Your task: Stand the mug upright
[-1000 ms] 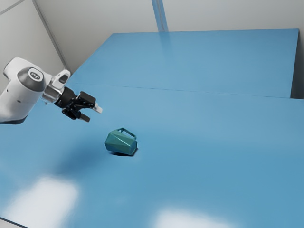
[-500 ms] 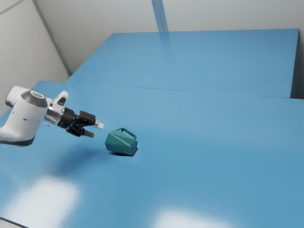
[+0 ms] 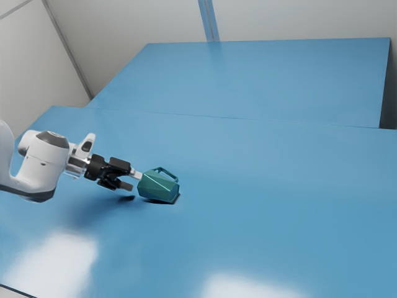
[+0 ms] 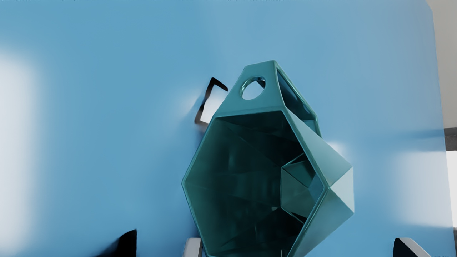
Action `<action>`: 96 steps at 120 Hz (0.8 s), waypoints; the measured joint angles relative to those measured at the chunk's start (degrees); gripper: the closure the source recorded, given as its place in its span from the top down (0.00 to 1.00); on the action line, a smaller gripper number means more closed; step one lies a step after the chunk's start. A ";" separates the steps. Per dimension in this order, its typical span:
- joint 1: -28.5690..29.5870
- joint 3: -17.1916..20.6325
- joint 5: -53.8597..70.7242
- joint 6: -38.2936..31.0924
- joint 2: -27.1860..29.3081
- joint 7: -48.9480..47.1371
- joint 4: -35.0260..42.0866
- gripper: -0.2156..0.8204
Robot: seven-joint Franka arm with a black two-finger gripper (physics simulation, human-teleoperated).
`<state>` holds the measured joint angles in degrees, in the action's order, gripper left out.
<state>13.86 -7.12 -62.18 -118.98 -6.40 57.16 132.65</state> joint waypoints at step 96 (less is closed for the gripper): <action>-4.34 0.00 -3.30 0.57 -0.93 9.20 -0.26 0.77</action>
<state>9.52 -7.12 -65.48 -118.41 -7.33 66.36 132.38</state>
